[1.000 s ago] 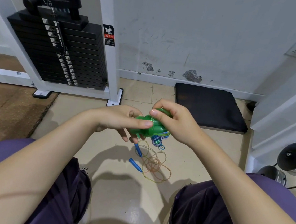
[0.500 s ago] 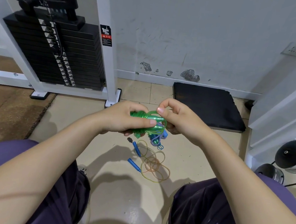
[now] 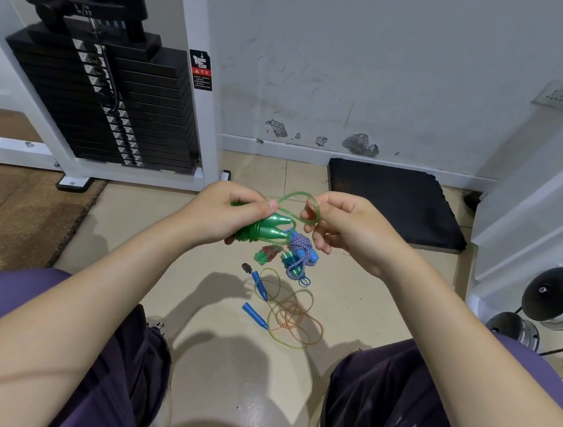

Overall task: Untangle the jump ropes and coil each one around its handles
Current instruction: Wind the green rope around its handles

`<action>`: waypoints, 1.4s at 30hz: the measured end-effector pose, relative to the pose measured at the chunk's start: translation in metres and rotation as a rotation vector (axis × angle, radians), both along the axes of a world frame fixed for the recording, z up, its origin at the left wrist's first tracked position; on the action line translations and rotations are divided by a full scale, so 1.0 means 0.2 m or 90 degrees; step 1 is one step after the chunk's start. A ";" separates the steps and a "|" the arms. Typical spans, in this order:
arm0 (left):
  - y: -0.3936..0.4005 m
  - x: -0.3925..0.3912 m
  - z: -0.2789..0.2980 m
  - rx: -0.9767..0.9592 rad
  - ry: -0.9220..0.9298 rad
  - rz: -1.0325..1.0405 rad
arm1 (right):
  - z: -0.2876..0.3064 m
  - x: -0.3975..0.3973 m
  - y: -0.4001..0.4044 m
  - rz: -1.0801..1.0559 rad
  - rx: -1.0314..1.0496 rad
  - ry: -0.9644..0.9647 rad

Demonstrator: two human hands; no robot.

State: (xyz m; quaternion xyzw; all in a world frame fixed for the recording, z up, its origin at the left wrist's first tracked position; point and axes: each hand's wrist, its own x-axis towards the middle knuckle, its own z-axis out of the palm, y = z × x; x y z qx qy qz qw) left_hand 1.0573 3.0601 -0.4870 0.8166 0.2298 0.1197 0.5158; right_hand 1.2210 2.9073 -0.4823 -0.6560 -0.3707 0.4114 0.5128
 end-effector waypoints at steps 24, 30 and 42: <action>-0.01 0.02 -0.03 -0.016 -0.005 -0.007 | -0.02 0.03 -0.01 0.028 -0.146 -0.010; -0.02 0.02 -0.04 -0.043 0.002 -0.048 | -0.02 0.01 0.01 0.038 -0.094 0.140; 0.00 0.02 -0.05 -0.046 -0.026 -0.097 | -0.02 0.00 0.01 0.056 -0.150 0.171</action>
